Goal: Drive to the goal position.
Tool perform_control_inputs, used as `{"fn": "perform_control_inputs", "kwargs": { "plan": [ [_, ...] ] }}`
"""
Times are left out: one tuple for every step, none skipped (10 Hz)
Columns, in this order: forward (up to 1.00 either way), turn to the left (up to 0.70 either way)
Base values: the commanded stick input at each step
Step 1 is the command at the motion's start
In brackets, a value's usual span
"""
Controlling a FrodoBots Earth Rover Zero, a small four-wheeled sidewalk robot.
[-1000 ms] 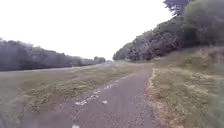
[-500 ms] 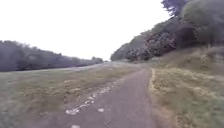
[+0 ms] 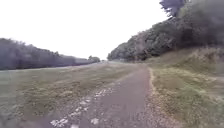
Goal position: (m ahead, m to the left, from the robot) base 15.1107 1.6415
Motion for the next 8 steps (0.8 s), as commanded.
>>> {"fn": "perform_control_inputs", "kwargs": {
  "plan": [
    [0.60,-0.14],
    [0.60,-0.04],
    [0.60,0.01],
    [0.60,0.01],
    [0.60,0.01],
    [0.60,0.01],
    [0.60,0.01],
    [0.60,0.01]
  ]
}}
